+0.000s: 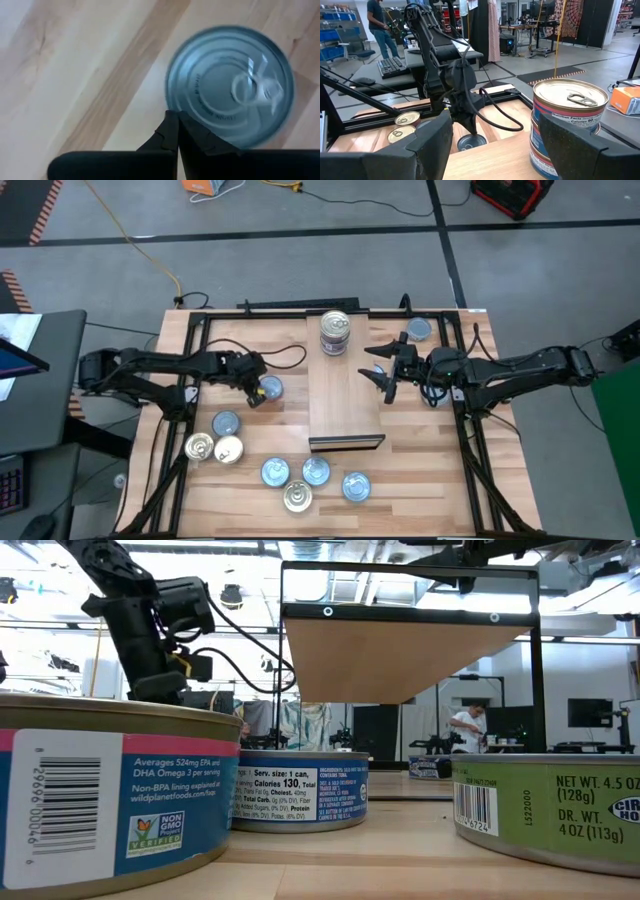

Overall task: Stack canned seafood by type on shelf
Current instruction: Put the red tuna can on the shelf

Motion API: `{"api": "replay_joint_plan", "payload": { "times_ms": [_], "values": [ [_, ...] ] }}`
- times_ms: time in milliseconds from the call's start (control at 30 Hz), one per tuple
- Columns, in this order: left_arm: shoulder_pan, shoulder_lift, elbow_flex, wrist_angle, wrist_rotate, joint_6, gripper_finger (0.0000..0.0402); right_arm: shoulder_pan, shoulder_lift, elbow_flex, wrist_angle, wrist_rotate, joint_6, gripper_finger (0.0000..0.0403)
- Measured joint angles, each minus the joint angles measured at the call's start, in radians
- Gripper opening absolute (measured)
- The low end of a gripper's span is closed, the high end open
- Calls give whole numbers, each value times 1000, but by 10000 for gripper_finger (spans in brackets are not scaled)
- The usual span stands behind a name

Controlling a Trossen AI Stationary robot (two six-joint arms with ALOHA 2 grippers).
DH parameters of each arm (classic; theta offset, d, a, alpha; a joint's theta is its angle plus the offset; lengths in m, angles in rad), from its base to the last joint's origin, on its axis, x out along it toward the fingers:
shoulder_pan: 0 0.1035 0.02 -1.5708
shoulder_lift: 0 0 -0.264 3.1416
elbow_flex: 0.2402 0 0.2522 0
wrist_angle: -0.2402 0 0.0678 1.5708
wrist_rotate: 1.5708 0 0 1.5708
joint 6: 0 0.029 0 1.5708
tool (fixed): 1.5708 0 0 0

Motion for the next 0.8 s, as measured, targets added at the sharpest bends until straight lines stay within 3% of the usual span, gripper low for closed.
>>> {"api": "replay_joint_plan", "payload": {
  "times_ms": [267,800],
  "values": [
    [36,4,-6,-86,-7,-15,0,0,0,0,-3,0,0,317],
    [59,2,-37,-50,-11,-31,0,0,0,0,-3,0,0,317]
  ]
}}
